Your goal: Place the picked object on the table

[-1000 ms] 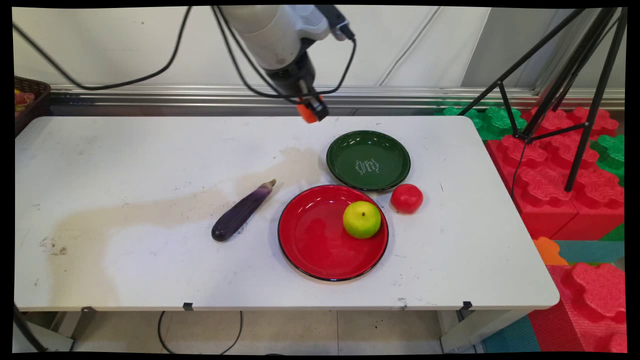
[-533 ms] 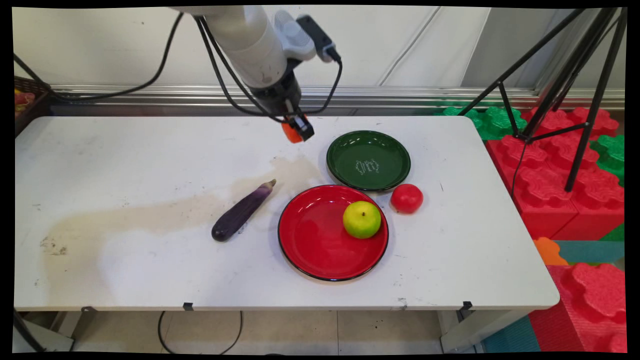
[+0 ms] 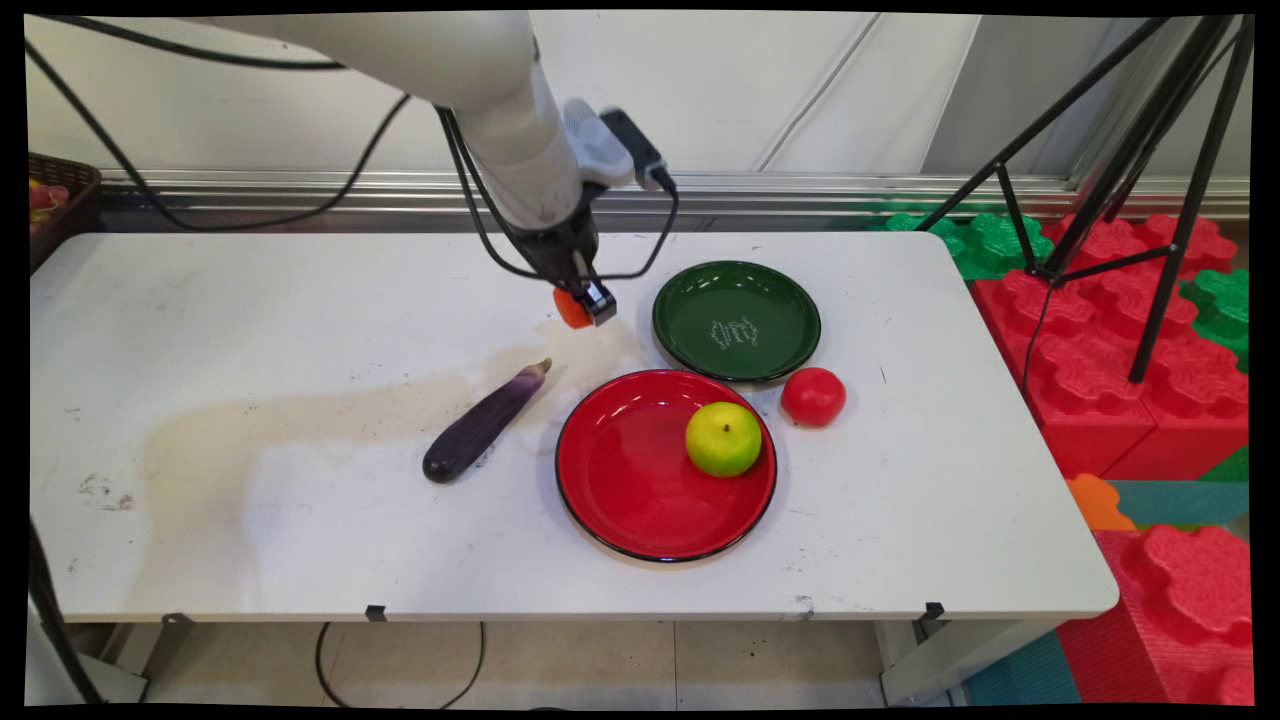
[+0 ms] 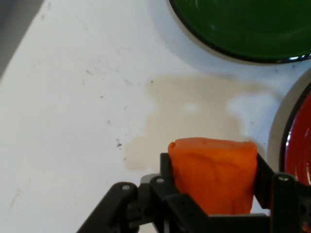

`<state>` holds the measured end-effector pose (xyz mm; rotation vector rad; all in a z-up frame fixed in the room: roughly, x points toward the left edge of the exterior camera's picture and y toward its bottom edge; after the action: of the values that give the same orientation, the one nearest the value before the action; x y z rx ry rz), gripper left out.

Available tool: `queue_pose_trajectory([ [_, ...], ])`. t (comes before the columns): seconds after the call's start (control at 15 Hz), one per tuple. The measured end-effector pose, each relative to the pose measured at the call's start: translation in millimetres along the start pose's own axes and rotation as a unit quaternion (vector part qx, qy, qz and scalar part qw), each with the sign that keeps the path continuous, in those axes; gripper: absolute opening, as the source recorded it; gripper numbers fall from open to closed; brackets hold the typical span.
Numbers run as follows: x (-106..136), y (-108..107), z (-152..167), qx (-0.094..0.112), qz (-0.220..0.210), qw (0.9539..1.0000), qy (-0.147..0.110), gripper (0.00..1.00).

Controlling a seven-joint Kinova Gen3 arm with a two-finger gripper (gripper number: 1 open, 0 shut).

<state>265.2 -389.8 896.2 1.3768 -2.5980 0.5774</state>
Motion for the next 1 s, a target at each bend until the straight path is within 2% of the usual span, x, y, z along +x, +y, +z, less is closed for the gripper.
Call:
queue_pose_trajectory([
  [0.2,1,2,30,-0.009,0.009,0.9998,-0.015,0.00],
  [0.47,3,3,57,-0.019,0.019,0.9994,-0.021,0.00],
  [1.0,7,4,93,-0.031,0.035,0.9986,-0.025,0.00],
])
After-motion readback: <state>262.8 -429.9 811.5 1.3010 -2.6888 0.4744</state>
